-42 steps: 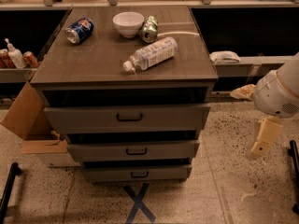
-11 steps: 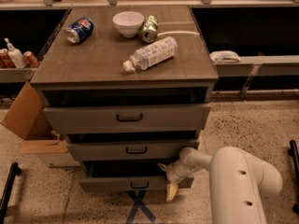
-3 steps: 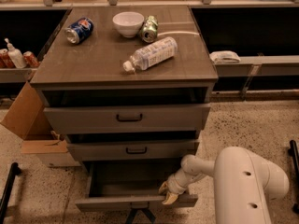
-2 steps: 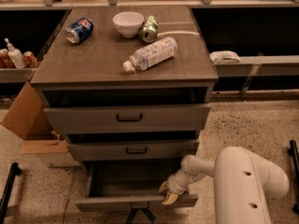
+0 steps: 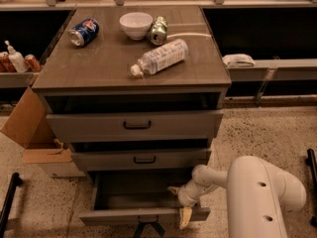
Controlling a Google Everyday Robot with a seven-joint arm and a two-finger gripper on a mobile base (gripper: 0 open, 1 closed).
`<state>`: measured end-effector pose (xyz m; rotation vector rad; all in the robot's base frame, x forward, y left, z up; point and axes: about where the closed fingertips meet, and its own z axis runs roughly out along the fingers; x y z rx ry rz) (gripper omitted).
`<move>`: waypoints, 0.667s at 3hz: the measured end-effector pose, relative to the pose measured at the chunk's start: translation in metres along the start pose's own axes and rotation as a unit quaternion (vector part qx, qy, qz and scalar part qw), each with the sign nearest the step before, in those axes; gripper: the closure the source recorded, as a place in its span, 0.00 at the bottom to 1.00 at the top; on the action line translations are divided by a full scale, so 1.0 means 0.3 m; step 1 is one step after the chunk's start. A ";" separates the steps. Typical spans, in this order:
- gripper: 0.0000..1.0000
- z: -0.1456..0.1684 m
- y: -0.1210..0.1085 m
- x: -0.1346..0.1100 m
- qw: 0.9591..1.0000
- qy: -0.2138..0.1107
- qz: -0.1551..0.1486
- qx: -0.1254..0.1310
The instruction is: Open bottom drawer
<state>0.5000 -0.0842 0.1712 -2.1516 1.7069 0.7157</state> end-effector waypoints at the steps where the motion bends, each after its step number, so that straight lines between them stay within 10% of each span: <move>1: 0.00 0.018 0.060 0.005 1.000 0.000 0.006 -0.008; 2: 0.03 0.046 0.167 0.026 0.999 -0.008 0.028 -0.015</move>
Offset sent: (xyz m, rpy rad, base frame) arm -0.0859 -0.0265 -0.0198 0.0068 0.1022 -0.0729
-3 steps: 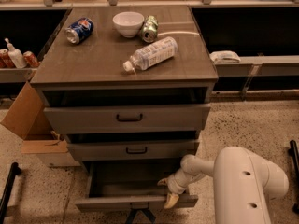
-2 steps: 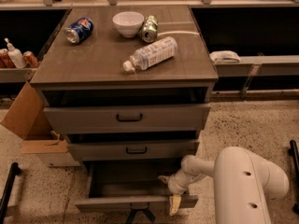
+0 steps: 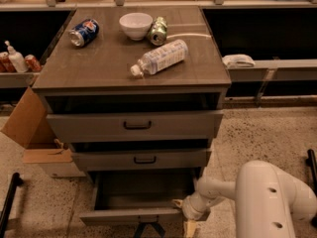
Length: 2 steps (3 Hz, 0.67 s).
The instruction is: Open bottom drawer
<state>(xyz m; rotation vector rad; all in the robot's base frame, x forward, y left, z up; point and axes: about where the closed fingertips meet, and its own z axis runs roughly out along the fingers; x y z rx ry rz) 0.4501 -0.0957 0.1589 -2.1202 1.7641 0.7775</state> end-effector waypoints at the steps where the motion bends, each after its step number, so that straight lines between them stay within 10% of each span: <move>1: 0.22 0.014 0.075 0.020 1.000 -0.003 0.013 -0.001; 2: 0.51 -0.004 0.130 0.016 1.000 -0.002 0.014 0.009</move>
Offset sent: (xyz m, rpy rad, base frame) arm -0.0449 -0.0198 0.0084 -0.0089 -0.0125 -0.0429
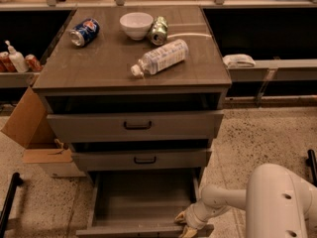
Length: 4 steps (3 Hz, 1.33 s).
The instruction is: Open bottom drawer
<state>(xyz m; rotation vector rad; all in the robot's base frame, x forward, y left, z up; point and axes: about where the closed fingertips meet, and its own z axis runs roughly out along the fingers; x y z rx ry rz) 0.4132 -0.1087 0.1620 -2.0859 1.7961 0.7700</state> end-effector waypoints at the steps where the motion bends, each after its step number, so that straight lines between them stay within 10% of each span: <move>1: 0.37 -0.017 0.022 -0.005 1.000 -0.001 0.000 0.008; 3: 0.00 -0.004 0.030 -0.008 1.000 -0.003 0.000 0.004; 4: 0.00 -0.032 0.011 -0.008 1.000 -0.010 -0.008 -0.001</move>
Offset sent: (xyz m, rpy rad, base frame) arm -0.0045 -0.0024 0.0050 0.0035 -0.0107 -0.0076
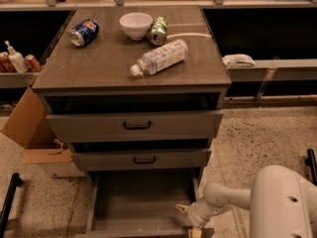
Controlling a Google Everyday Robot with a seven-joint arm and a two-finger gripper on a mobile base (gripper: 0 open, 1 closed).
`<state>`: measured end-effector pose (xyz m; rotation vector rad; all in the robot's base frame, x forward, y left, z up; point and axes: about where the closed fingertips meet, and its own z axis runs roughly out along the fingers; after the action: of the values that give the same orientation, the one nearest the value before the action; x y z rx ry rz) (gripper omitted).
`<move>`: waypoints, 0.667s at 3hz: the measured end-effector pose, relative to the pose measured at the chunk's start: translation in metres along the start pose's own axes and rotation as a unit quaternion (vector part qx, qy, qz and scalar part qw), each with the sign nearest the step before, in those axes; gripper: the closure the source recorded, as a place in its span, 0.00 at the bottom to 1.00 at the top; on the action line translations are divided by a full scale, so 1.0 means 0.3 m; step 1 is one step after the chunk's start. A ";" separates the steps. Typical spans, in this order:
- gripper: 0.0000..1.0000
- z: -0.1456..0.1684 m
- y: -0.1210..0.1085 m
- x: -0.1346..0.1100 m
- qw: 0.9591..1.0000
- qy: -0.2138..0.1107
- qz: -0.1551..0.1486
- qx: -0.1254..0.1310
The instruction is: Open bottom drawer
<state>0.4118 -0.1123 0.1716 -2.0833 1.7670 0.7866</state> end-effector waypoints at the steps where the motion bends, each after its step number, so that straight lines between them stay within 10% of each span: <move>1: 0.00 -0.087 -0.042 -0.007 1.000 -0.005 -0.018 0.002; 2: 0.00 -0.175 -0.087 -0.025 0.999 0.003 -0.035 0.008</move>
Offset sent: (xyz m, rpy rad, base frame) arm 0.0652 -0.0312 0.0781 -0.0022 -0.1054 0.0755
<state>0.4476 -0.1300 0.2152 -2.1267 1.6871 0.7467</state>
